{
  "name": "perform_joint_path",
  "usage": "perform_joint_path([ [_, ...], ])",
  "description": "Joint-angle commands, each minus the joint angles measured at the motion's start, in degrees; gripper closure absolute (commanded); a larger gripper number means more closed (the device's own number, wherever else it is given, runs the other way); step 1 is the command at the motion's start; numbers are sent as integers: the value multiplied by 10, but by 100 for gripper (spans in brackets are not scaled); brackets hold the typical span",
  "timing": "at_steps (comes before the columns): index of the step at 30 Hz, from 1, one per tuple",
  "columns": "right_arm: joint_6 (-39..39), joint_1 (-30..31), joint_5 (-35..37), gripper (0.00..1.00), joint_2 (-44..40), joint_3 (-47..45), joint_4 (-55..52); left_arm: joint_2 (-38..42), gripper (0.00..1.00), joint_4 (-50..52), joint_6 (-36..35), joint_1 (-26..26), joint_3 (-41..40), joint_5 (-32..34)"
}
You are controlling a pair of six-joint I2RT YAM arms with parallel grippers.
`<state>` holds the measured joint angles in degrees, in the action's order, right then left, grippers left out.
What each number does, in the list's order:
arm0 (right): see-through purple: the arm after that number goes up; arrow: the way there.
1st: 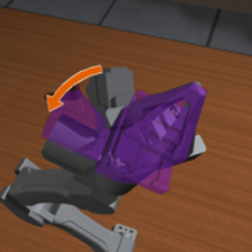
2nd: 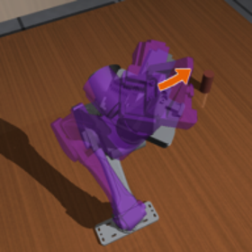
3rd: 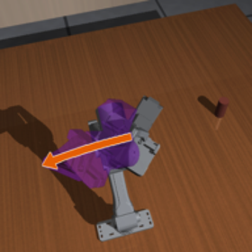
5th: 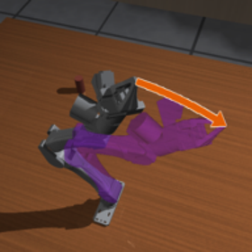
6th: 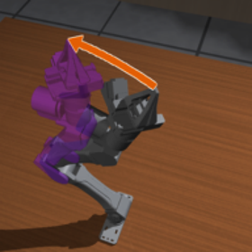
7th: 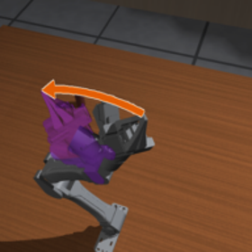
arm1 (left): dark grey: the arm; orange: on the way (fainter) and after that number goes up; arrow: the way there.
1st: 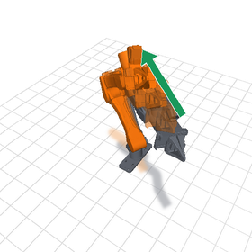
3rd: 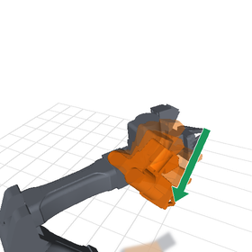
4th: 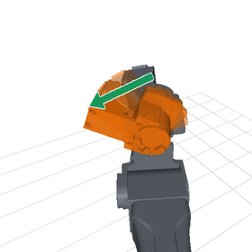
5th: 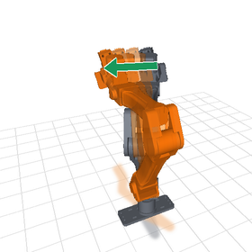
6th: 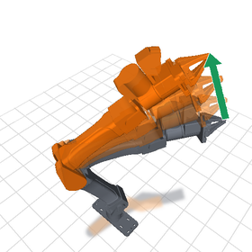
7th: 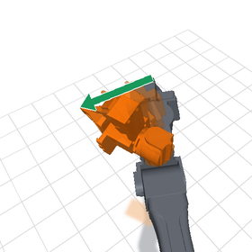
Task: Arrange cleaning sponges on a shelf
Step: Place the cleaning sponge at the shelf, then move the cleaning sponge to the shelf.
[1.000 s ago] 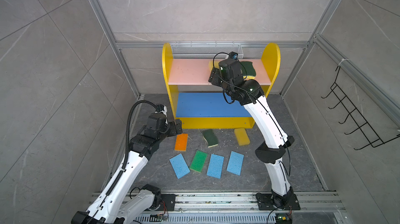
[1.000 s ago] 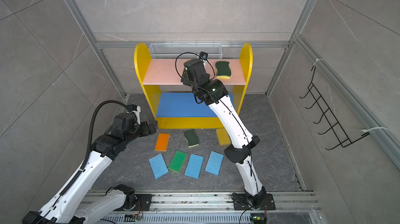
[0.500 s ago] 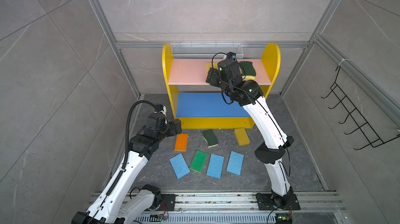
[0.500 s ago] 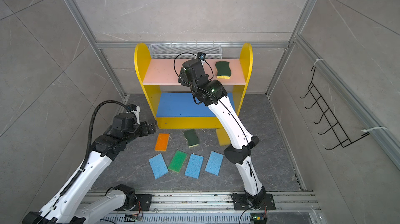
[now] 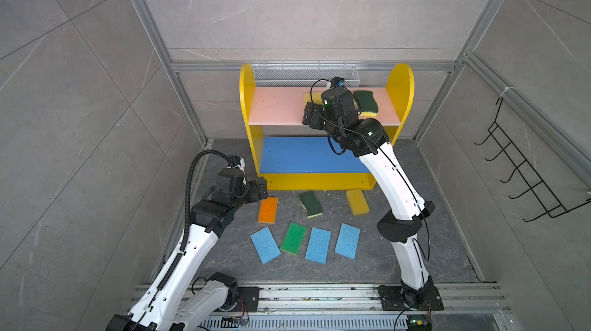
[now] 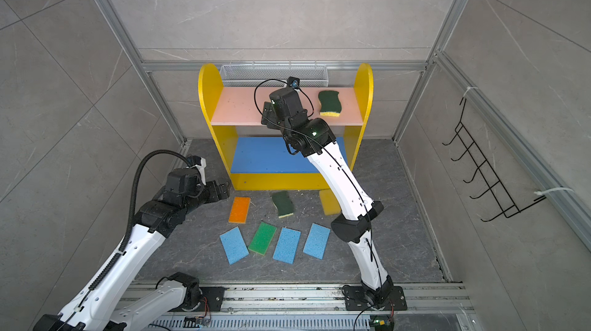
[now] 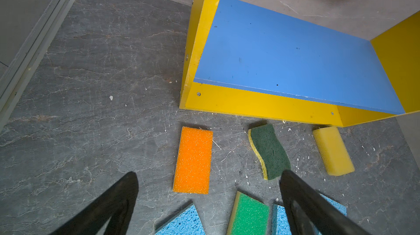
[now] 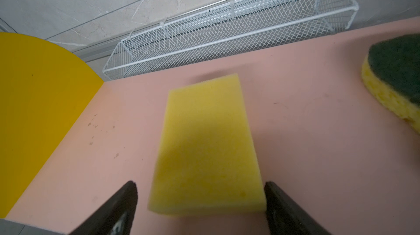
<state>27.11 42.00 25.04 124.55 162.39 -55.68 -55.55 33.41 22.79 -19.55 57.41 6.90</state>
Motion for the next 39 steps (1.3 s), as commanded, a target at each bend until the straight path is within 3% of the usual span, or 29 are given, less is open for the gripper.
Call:
perform_joint_path([
  [1, -27, 2, -25, 11, -16, -13, -46, 11, 1, -4, 5, 3, -1, -11],
  [21, -57, -12, -71, 12, -8, -5, -43, 16, 1, 2, 8, 4, 0, -12],
  [32, -67, -13, -2, 13, 7, -3, -66, 6, 0, -1, 3, 4, 7, -12],
  [39, -72, -8, -17, 12, 18, 0, -56, 1, 0, -3, 0, 7, 6, -14],
])
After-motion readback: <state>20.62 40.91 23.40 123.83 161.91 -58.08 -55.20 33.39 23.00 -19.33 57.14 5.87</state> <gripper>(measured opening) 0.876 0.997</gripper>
